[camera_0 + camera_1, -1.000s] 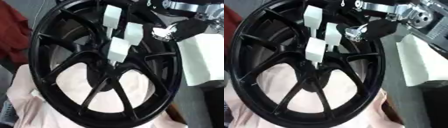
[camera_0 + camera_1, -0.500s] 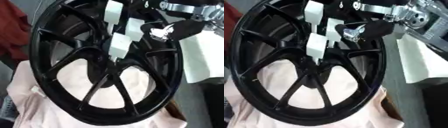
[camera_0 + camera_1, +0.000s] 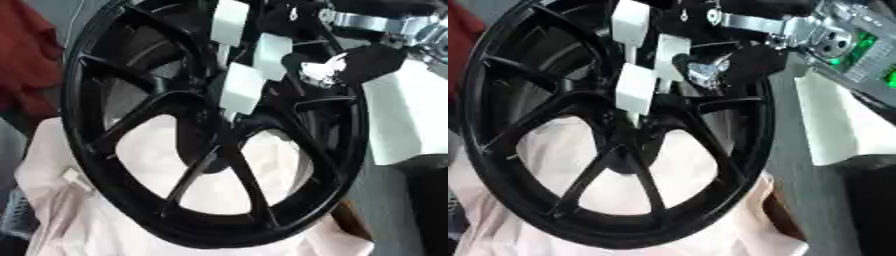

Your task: Pull the pin out of the wheel hub.

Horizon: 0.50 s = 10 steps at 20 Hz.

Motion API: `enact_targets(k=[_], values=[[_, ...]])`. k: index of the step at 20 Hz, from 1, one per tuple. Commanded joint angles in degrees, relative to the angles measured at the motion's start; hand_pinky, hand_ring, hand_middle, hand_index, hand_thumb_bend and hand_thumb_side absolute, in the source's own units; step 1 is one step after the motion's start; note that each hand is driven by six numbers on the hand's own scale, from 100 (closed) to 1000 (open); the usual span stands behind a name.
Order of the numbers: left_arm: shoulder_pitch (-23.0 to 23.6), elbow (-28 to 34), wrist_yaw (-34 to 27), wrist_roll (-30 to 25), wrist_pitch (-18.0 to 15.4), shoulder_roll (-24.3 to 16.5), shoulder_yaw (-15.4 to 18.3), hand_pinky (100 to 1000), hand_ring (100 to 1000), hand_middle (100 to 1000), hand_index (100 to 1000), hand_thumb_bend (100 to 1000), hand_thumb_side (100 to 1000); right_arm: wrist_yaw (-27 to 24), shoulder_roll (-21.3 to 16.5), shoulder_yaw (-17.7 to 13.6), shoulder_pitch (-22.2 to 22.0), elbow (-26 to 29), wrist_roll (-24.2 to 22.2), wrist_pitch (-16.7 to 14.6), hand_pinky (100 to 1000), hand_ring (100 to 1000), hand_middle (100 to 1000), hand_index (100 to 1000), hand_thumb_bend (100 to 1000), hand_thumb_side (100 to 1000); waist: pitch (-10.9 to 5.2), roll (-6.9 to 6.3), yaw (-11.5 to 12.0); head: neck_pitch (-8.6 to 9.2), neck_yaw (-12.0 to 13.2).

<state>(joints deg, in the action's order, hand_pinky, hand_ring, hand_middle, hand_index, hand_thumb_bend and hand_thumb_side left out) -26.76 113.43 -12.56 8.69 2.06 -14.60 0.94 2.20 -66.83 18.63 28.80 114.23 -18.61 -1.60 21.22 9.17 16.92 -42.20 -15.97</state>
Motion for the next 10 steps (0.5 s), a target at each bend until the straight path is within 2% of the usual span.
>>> enact_targets(k=[1,10], values=[[-0.42,1.16,-0.22,0.15,-0.04,-0.23,0.23,648,615,556,812,121,779,1.46,-1.45,-0.91,-0.34,0.36,0.80,-0.07,889,974,894,965,100,716,-0.94,-0.35,-0.08,0.33,0.23],[-0.28,1.16,-0.25,0.14,-0.09,-0.20,0.26,648,615,555,812,123,781,2.87,-1.19,-0.82,-1.08,0.36,2.01,0.38,888,972,891,966,100,716,-0.80,-0.18,0.04,0.33,0.34]])
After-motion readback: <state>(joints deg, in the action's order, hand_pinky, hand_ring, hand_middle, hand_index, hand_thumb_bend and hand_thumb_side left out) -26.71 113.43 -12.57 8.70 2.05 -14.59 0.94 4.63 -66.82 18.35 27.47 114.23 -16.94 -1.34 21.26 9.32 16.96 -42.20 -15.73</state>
